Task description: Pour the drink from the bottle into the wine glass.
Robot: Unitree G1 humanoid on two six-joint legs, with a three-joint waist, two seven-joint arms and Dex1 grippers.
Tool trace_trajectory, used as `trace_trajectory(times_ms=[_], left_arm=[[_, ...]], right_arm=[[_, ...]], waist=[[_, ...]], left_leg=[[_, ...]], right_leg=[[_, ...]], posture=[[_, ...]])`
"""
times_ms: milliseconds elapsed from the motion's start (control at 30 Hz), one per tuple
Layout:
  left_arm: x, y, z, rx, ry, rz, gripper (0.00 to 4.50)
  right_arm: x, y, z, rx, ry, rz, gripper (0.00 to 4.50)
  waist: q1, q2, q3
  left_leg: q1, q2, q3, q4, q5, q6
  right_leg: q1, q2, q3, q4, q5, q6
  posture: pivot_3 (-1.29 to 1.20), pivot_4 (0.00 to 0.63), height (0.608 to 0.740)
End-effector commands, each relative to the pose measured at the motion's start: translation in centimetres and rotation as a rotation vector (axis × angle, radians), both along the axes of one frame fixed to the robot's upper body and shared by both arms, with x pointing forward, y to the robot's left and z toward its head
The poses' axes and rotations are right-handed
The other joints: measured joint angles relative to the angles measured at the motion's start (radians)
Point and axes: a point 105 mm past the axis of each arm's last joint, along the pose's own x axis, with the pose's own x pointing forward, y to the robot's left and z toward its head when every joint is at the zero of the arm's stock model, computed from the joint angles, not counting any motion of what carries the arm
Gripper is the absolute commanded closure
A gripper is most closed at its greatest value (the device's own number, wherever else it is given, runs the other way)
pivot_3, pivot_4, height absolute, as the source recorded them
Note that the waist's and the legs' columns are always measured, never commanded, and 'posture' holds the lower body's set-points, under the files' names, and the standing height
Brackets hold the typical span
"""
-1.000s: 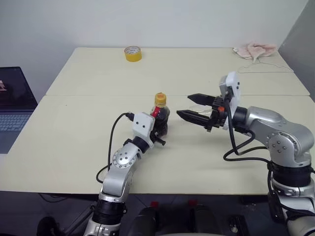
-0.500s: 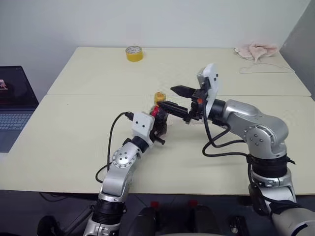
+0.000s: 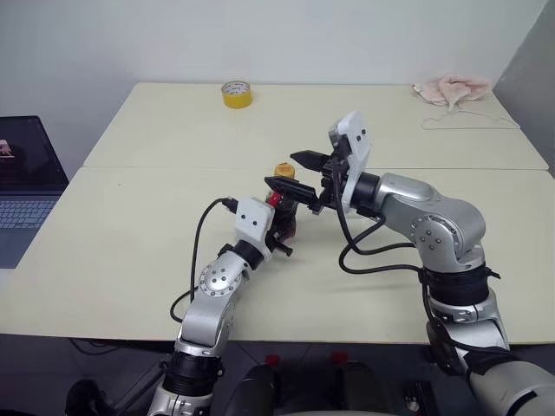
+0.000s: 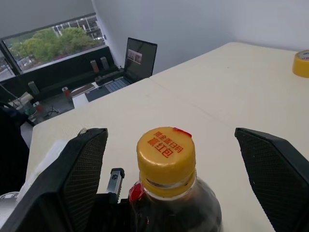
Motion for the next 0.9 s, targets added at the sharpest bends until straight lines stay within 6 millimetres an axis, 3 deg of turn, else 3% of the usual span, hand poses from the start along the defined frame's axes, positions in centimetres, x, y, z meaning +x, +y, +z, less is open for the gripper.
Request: trace_trajectory(times_ms=[33, 167, 400, 633, 900], left_arm=[[-0.5, -0.3, 2.1, -0.021, -0.089, -0.01, 3.65], [-0.5, -0.3, 2.1, -0.022, -0.089, -0.008, 3.65], [-0.5, -0.3, 2.0, -0.022, -0.087, -0.006, 3.65], [-0.5, -0.2, 2.0, -0.022, -0.084, -0.004, 3.65], [-0.6, -0.1, 1.9, -0.025, -0.08, 0.0, 3.65]], right_arm=[[-0.3, 0.4, 1.5, 0.021, -0.061, 0.01, 0.0], [-0.3, 0.4, 1.5, 0.019, -0.062, 0.011, 0.9], [-0.3, 0.5, 1.4, 0.018, -0.063, 0.014, 3.27], [-0.4, 0.3, 1.7, 0.034, -0.084, 0.017, 3.27], [-1.2, -0.6, 3.8, 0.24, -0.106, 0.066, 3.27]], waist=[[0.0, 0.0, 0.0], [0.0, 0.0, 0.0], [0.0, 0.0, 0.0], [0.0, 0.0, 0.0], [0.0, 0.0, 0.0]], left_leg=[[0.0, 0.0, 0.0, 0.0, 0.0, 0.0], [0.0, 0.0, 0.0, 0.0, 0.0, 0.0], [0.0, 0.0, 0.0, 0.0, 0.0, 0.0], [0.0, 0.0, 0.0, 0.0, 0.0, 0.0], [0.0, 0.0, 0.0, 0.0, 0.0, 0.0]], right_leg=[[0.0, 0.0, 0.0, 0.0, 0.0, 0.0], [0.0, 0.0, 0.0, 0.0, 0.0, 0.0], [0.0, 0.0, 0.0, 0.0, 0.0, 0.0], [0.0, 0.0, 0.0, 0.0, 0.0, 0.0], [0.0, 0.0, 0.0, 0.0, 0.0, 0.0]], posture=[[0.0, 0.15, 0.74], [0.0, 0.15, 0.74], [0.0, 0.15, 0.74], [0.0, 0.15, 0.74], [0.0, 0.15, 0.74]])
